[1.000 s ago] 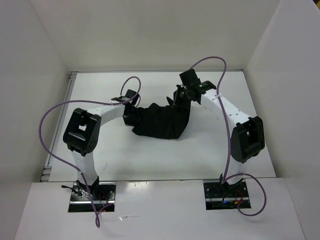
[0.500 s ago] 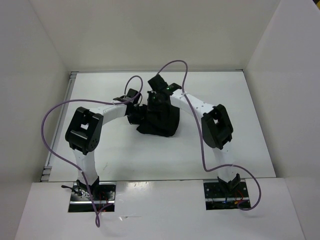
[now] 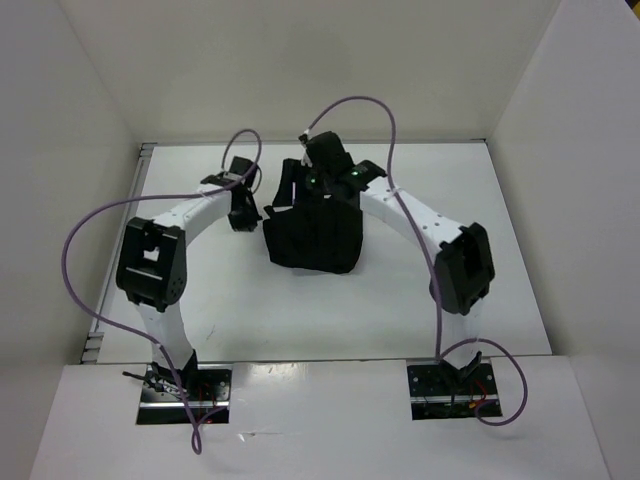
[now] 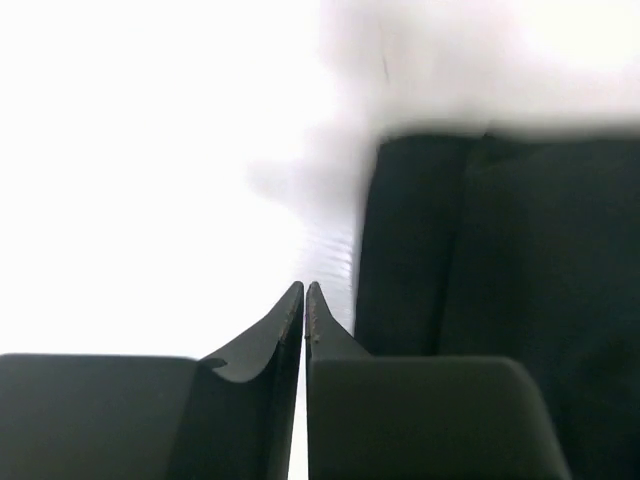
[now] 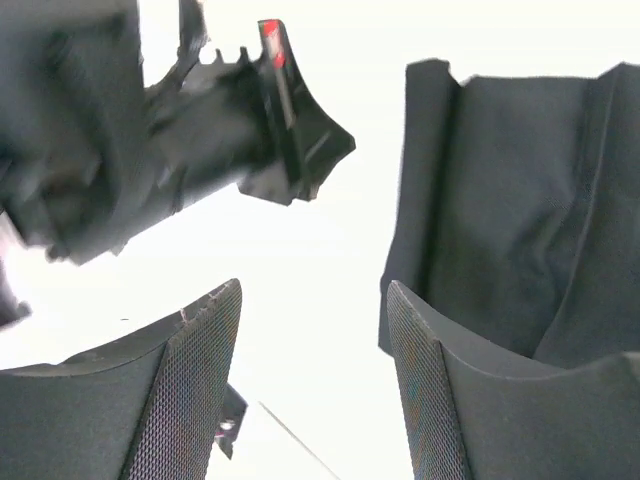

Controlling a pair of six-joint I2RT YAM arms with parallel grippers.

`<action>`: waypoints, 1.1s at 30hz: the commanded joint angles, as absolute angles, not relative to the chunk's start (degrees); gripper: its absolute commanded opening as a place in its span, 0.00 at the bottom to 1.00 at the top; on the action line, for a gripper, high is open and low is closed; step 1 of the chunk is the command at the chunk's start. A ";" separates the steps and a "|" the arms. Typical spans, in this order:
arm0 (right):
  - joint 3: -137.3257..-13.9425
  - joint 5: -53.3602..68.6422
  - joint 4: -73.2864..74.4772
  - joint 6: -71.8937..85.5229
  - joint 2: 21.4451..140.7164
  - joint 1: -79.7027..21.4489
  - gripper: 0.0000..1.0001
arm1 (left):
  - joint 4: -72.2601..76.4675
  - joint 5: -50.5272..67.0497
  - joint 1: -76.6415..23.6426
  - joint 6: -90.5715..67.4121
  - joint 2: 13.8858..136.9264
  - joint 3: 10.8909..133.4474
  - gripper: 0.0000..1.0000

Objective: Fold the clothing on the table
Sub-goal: Fold the skirt

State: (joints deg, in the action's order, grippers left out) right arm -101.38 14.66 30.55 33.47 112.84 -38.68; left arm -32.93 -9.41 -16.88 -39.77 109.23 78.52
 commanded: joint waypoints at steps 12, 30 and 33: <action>-94.75 6.59 28.31 35.33 102.66 -30.34 0.61 | -26.29 31.45 -18.37 -28.12 98.60 85.01 0.04; -84.46 9.57 26.10 37.53 104.41 -27.51 0.61 | -23.11 26.02 -18.37 -28.56 113.47 65.39 0.00; -84.46 9.58 26.10 37.53 104.94 -27.51 0.60 | -25.39 25.49 -18.37 -28.56 110.41 68.81 0.00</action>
State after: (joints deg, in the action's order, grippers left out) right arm -84.77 9.26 28.73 36.86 103.92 -27.73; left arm -23.07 32.12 -18.20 -30.30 112.07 67.92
